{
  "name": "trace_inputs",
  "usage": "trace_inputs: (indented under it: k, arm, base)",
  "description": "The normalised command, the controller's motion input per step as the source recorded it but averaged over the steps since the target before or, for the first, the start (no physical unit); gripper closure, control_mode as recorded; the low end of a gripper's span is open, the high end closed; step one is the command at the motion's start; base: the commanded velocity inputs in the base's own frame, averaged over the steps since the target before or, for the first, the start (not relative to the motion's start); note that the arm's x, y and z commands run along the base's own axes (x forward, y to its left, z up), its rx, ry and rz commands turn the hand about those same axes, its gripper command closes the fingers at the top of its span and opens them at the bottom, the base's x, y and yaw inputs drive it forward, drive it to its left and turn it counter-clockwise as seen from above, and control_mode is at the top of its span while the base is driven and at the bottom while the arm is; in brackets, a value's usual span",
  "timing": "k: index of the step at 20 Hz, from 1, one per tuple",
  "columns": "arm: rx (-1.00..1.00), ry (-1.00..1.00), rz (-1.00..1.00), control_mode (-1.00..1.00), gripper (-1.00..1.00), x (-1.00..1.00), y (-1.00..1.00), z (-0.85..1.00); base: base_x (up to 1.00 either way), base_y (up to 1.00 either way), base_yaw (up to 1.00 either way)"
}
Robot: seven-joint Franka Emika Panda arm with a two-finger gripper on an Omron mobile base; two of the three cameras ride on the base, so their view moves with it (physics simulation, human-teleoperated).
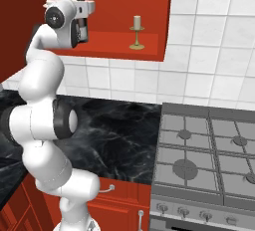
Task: Get the candle and the wine from the cabinet and move them to the dining counter.
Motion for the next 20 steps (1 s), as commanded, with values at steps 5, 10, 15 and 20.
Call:
trace_inputs:
  k: [5,10,15,20]
  arm:
    - [0.00,0.02,0.00,-1.00,-1.00,0.29,0.00,0.00]
    - [0.00,0.00,0.00,-1.00,-1.00,0.15,0.01,0.00]
    - [0.00,0.00,0.00,-1.00,-1.00,0.15,0.01,0.00]
    - [0.00,0.00,0.00,-1.00,-1.00,0.19,0.05,0.00]
  base:
    - [0.00,0.00,0.00]
    - [0.00,0.00,0.00]
    - [0.00,0.00,0.00]
    - [0.00,0.00,0.00]
